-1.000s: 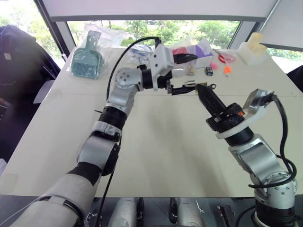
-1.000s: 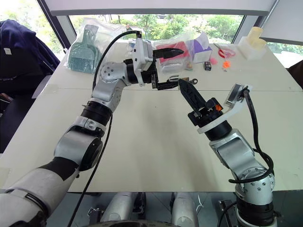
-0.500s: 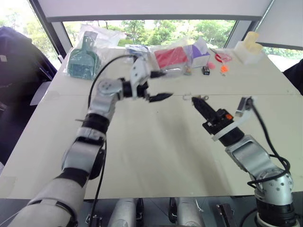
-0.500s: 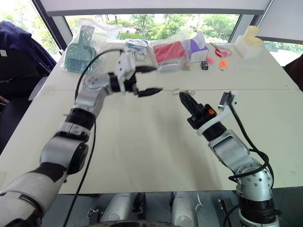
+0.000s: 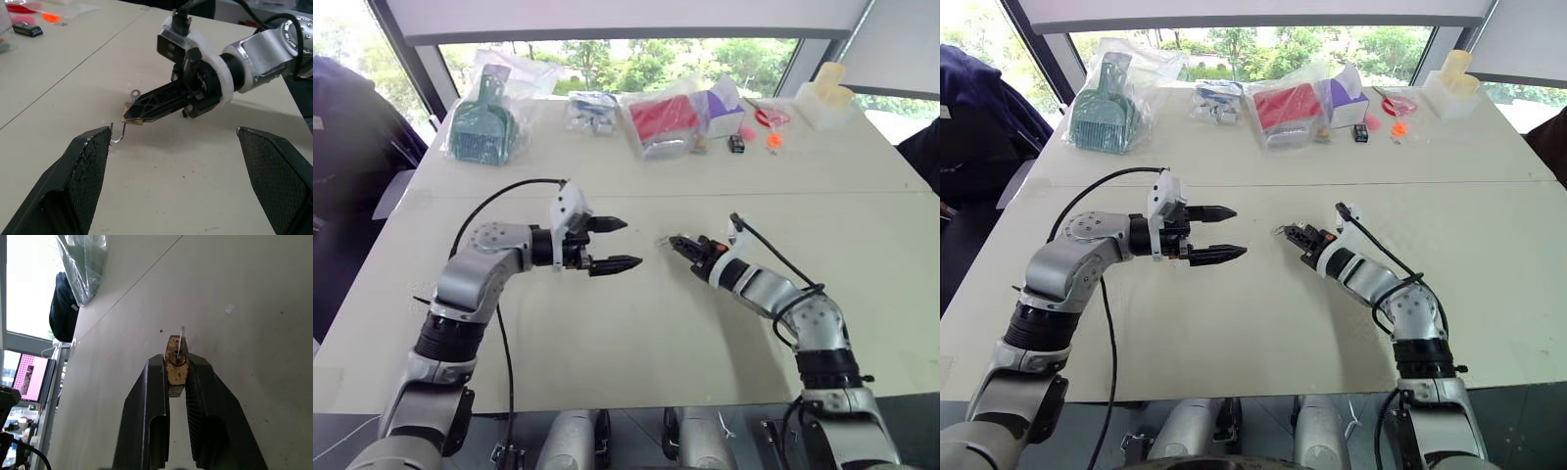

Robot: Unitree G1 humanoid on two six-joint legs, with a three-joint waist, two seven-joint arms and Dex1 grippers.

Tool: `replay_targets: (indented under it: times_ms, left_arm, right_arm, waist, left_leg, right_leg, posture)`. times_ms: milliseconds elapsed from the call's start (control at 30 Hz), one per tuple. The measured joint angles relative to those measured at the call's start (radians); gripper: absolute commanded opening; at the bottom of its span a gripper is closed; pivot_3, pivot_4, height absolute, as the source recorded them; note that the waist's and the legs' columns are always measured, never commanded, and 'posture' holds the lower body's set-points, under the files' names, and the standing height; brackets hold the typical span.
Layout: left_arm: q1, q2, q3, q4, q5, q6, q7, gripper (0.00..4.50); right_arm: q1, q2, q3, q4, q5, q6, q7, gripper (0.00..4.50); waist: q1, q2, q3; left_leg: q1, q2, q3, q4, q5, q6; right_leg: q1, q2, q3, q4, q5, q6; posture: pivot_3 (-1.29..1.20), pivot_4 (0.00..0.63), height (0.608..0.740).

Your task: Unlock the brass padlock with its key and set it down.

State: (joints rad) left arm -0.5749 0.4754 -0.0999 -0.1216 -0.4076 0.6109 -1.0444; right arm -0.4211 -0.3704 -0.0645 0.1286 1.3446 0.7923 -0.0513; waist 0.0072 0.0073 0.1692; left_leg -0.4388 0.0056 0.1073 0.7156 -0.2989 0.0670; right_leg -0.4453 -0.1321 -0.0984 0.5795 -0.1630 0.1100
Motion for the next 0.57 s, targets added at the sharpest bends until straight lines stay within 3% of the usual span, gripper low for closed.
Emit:
replay_targets:
  times_ms: [200, 367, 433, 567]
  left_arm:
    - [0.000, 0.012, 0.002, -0.007, -0.018, 0.016, 0.025, 4.33]
    - [-0.001, 0.030, 0.001, -0.004, -0.018, 0.011, 0.027, 4.33]
    - [-0.002, 0.033, 0.002, -0.002, -0.018, 0.010, 0.027, 4.33]
    - [0.015, 0.036, 0.005, -0.002, -0.020, 0.012, 0.039, 4.33]
  right_arm:
    - [0.008, -0.025, -0.033, -0.044, -0.059, 0.077, 0.061, 4.45]
    - [0.148, -0.172, -0.057, -0.280, -0.129, 0.154, 0.059, 4.45]
    - [0.246, -0.288, -0.081, -0.432, -0.153, 0.193, 0.067, 4.45]
    - [0.417, -0.446, -0.219, -0.681, -0.170, 0.200, 0.153, 4.45]
  waist:
    - [0.006, 0.001, 0.000]
    - [0.009, 0.001, 0.000]
    - [0.010, 0.003, 0.001]
    - [0.003, 0.002, 0.001]
  left_leg:
    - [0.000, 0.000, 0.000, -0.001, 0.004, -0.007]
    - [-0.001, -0.003, -0.001, 0.000, 0.003, -0.006]
    - [-0.002, -0.003, -0.001, -0.001, 0.003, -0.005]
    - [-0.002, 0.000, 0.000, -0.001, 0.000, 0.000]
  right_leg:
    - [0.001, 0.000, 0.000, 0.000, 0.000, 0.000]
    - [0.001, -0.002, 0.000, -0.001, 0.000, 0.000]
    - [-0.001, -0.002, 0.000, -0.001, 0.000, 0.001]
    - [-0.002, 0.000, 0.000, -0.001, 0.000, 0.001]
  posture:
    - [0.00, 0.150, 0.735]
    - [0.00, 0.150, 0.735]
    - [0.00, 0.150, 0.735]
    - [0.00, 0.150, 0.735]
